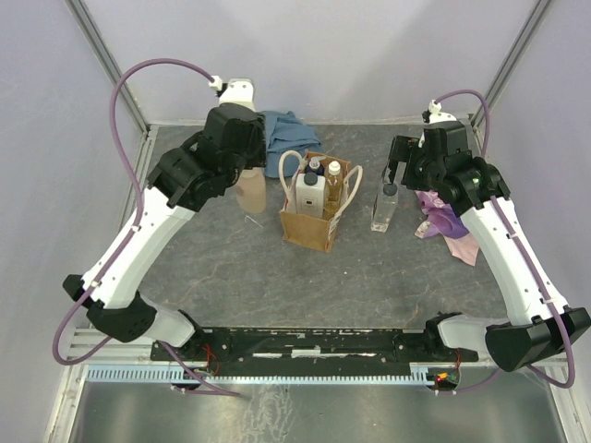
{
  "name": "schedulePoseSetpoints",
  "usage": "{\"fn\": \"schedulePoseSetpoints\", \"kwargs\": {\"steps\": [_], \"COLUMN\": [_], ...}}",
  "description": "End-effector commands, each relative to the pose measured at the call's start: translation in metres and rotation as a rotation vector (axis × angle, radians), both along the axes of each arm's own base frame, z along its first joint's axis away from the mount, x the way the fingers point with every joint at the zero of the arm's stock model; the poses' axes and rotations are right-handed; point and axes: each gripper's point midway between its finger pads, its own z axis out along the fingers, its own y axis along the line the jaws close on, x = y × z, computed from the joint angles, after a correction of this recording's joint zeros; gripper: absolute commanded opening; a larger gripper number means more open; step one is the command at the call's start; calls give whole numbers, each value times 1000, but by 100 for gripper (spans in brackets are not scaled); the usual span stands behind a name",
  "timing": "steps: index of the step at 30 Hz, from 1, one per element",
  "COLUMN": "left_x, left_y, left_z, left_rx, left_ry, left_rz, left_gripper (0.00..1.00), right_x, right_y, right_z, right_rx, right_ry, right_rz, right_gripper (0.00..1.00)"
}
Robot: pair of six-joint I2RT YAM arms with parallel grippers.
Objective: Take the personal care products out of the canvas bag
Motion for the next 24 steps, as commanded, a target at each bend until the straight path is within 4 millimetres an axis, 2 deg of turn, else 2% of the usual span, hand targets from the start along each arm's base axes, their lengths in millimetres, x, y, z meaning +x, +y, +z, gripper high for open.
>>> {"fn": "schedulePoseSetpoints", "kwargs": {"steps": [1, 6, 14, 19, 24], "left_x": [15, 29, 41, 44, 45], "left_y": [38, 55, 68, 67, 64], "left_z": [30, -8, -63, -94, -121], "left_rx": [-140, -150, -157, -165, -169], "left_ry": [-118, -62, -28, -11, 19], "left_rz": [106, 130, 147, 152, 149], "left_gripper": [48, 48, 48, 48, 48], "right_x": [0, -1, -4, -6, -12], "right_y": [0, 0, 5, 37, 70], "right_z": [21, 22, 19, 21, 38], "right_rx": [30, 33, 57, 147, 137], "right_ry": [-71, -71, -61, -54, -98], "right_rz": [-3, -1, 14, 169, 292], "right_gripper": [100, 100, 100, 100, 97]}}
